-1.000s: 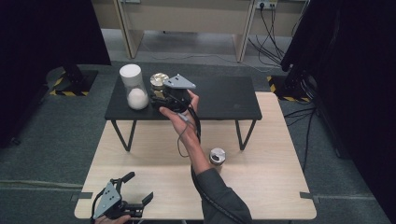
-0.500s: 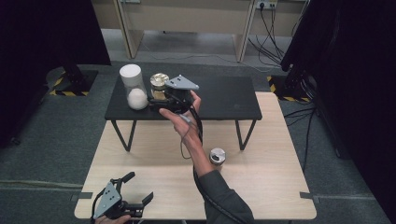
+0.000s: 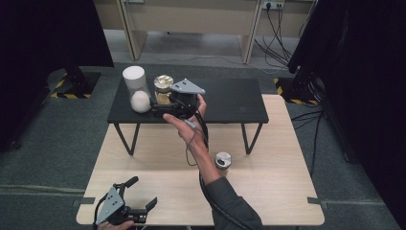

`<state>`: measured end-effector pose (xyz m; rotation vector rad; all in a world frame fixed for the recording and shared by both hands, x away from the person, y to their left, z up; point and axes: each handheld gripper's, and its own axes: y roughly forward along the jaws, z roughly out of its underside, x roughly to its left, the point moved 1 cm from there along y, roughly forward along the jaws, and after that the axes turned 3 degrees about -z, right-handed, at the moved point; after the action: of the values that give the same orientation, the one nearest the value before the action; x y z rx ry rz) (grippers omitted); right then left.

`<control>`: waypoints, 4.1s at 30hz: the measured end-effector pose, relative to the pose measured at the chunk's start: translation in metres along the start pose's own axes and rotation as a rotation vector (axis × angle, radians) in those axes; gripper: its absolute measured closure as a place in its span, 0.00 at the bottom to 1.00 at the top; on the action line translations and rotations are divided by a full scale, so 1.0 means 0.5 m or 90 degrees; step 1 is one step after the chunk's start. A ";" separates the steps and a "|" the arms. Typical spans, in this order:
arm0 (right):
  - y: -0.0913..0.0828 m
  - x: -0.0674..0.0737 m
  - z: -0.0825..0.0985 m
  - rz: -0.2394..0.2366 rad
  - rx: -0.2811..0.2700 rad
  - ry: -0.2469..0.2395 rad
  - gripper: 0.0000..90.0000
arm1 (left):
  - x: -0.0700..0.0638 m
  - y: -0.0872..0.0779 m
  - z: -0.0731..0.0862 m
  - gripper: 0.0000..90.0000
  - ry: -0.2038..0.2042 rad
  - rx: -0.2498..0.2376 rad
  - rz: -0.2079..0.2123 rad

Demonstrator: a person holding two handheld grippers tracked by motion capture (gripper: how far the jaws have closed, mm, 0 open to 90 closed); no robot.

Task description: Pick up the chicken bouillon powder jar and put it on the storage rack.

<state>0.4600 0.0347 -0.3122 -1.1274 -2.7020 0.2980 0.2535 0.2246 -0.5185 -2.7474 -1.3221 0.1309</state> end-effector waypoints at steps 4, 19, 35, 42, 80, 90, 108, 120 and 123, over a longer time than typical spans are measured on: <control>-0.007 0.003 -0.001 -0.003 -0.004 -0.003 0.02 | 0.000 0.000 0.000 0.01 -0.001 -0.001 0.000; -0.029 0.015 0.010 -0.025 -0.018 0.001 0.02 | 0.000 0.000 0.000 0.01 0.000 0.000 0.000; -0.047 0.023 0.021 -0.039 -0.022 -0.003 0.02 | 0.000 0.000 0.000 0.01 -0.001 -0.001 0.000; -0.067 0.023 0.029 -0.049 -0.030 -0.004 0.02 | 0.000 0.000 0.000 0.01 0.000 0.000 0.000; -0.129 0.053 0.102 -0.104 -0.054 -0.023 0.02 | 0.000 0.001 0.001 0.01 0.000 0.001 -0.002; -0.145 0.056 0.124 -0.117 -0.058 -0.021 0.02 | 0.000 0.001 0.001 0.01 0.000 0.002 -0.002; -0.162 0.065 0.160 -0.133 -0.056 -0.027 0.02 | 0.001 0.001 0.001 0.01 -0.001 0.001 -0.003; -0.177 0.073 0.193 -0.134 -0.058 -0.040 0.02 | 0.001 0.001 0.001 0.01 -0.002 0.000 -0.004; -0.178 0.072 0.204 -0.135 -0.056 -0.038 0.02 | 0.000 0.001 0.001 0.01 -0.003 -0.001 -0.004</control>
<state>0.3488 -0.0120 -0.3833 -0.8549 -2.8819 0.1833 0.2539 0.2245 -0.5191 -2.7457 -1.3324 0.1356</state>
